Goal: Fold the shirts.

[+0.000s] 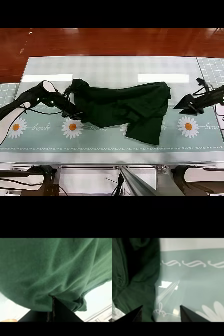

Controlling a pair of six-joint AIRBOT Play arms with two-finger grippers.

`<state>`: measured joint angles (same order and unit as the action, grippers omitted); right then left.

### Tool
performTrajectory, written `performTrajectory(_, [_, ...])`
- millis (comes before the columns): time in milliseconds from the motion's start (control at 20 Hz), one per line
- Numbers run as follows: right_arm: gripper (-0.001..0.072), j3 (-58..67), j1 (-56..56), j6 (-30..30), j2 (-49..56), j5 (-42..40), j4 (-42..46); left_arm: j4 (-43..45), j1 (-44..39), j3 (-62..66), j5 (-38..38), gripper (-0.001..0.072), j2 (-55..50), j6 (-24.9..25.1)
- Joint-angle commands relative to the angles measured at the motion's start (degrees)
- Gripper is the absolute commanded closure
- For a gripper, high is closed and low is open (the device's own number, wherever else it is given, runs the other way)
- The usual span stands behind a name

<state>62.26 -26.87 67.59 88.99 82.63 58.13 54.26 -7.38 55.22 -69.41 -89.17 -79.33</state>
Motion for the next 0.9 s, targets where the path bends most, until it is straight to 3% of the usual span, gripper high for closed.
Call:
performTrajectory(0, [0.0164,-4.4,2.3,-2.0,0.0,-4.5,-2.7,0.1,0.0,0.0,0.0,0.0679,-0.1,0.0])
performTrajectory(100, [0.0172,-4.4,5.9,-1.6,0.0,-8.3,-2.7,0.1,0.0,0.0,0.0,0.0679,-0.1,0.0])
performTrajectory(350, [0.0178,-4.3,13.1,6.1,1.5,-15.0,-0.7,0.1,0.0,1.2,-0.3,0.0679,0.0,0.0])
performTrajectory(550, [0.0606,-4.3,15.8,6.9,2.4,-14.9,1.1,0.1,0.1,4.5,-1.1,0.0679,0.0,0.0])
performTrajectory(600, [0.0682,-4.0,15.9,7.0,2.4,-14.3,1.1,0.1,0.2,5.5,-1.1,0.0679,0.0,0.0])
performTrajectory(850, [0.0683,4.4,15.7,1.5,-1.4,-4.8,1.8,0.1,2.1,12.1,-2.3,0.0680,2.6,0.6])
